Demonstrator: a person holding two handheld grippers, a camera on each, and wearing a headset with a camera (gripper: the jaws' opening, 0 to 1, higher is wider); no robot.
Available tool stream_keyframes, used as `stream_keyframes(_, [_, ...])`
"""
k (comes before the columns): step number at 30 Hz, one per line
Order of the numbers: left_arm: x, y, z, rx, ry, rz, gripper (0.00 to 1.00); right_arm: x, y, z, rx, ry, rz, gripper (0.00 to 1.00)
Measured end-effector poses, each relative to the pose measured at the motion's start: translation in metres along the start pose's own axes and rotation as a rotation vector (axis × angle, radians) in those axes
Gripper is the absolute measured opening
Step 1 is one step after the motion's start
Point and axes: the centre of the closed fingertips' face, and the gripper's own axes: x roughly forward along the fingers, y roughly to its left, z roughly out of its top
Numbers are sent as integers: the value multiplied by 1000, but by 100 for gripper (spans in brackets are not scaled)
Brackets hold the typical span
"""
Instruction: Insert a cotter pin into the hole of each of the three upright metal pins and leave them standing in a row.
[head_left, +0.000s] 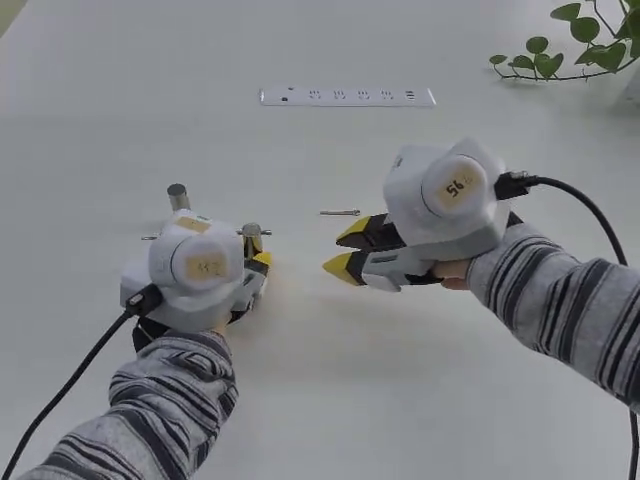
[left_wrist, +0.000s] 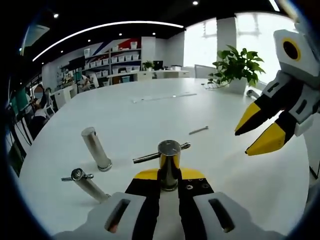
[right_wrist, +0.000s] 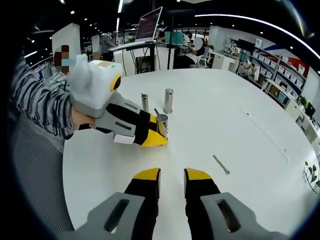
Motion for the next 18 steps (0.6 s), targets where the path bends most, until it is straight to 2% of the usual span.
stream_keyframes(2, [0,0,1,-12,-5,3,9,0,0,0,1,-2,-1,14])
stream_keyframes(10, [0,-1,1,16,2,12,9,1,-2,1,23,-4,-3,14])
stream_keyframes(18, [0,-1,1,-10,1,23,10,2,-3,-1,35,-3,-2,15])
